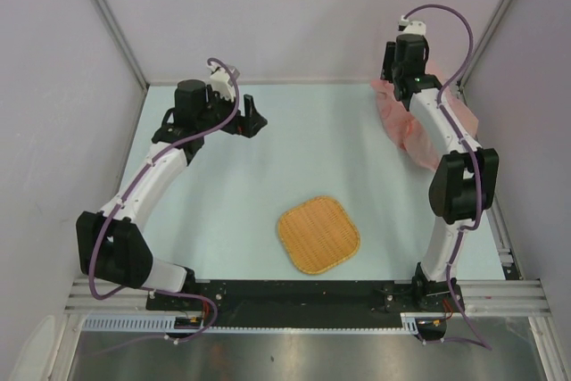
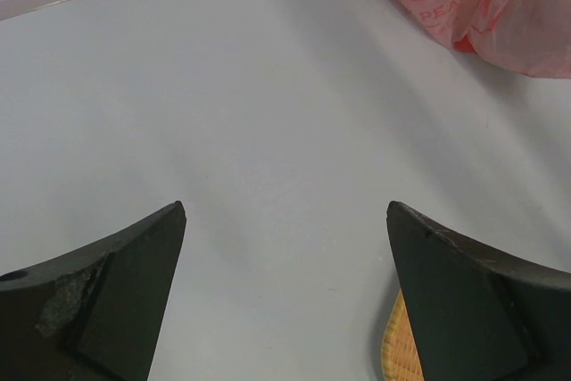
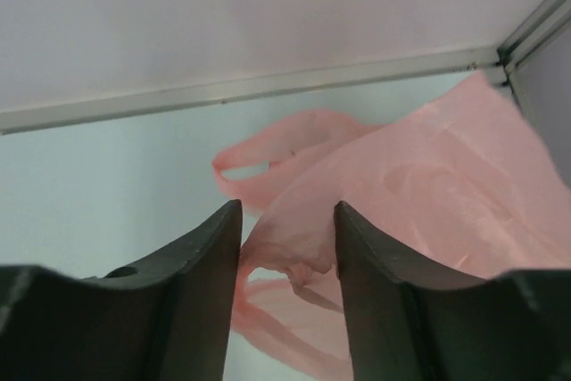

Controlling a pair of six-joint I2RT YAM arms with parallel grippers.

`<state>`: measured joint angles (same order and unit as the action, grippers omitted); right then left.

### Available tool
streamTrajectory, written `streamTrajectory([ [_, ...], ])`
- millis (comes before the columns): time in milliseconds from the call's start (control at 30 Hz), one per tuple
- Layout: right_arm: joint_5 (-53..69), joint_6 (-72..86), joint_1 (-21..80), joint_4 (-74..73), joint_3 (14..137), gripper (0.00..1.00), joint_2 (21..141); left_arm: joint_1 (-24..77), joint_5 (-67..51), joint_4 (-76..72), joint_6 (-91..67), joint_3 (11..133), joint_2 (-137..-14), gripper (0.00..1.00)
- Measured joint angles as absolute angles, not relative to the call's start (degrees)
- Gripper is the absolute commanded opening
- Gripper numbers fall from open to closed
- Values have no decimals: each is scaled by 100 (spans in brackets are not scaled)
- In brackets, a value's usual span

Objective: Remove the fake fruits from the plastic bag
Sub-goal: Adjust the plastic bag at the center of the board.

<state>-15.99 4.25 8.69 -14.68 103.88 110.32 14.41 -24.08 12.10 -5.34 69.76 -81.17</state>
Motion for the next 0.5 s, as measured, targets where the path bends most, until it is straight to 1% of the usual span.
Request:
streamTrajectory([
  [67,-1636,296,886,-1476,10208,29,11032,1441,-2390,1210,-504,6976,-8117,100],
  [100,-1656,244,891,-1496,10134,16,11032,1441,-2368,1210,-499,6976,-8112,100],
  [133,-1673,198,888,-1518,10077,6,11034,1441,-2355,1208,-497,6976,-8106,100],
  [167,-1688,152,888,-1542,10038,0,11034,1441,-2333,1205,-497,6971,-8099,100],
  [333,-1653,91,895,-1505,10018,0,11032,1446,-2265,1164,-497,6840,-8012,100],
  [500,-993,102,1059,-1496,10079,0,11032,1446,-2259,1166,-499,6720,-7905,100],
])
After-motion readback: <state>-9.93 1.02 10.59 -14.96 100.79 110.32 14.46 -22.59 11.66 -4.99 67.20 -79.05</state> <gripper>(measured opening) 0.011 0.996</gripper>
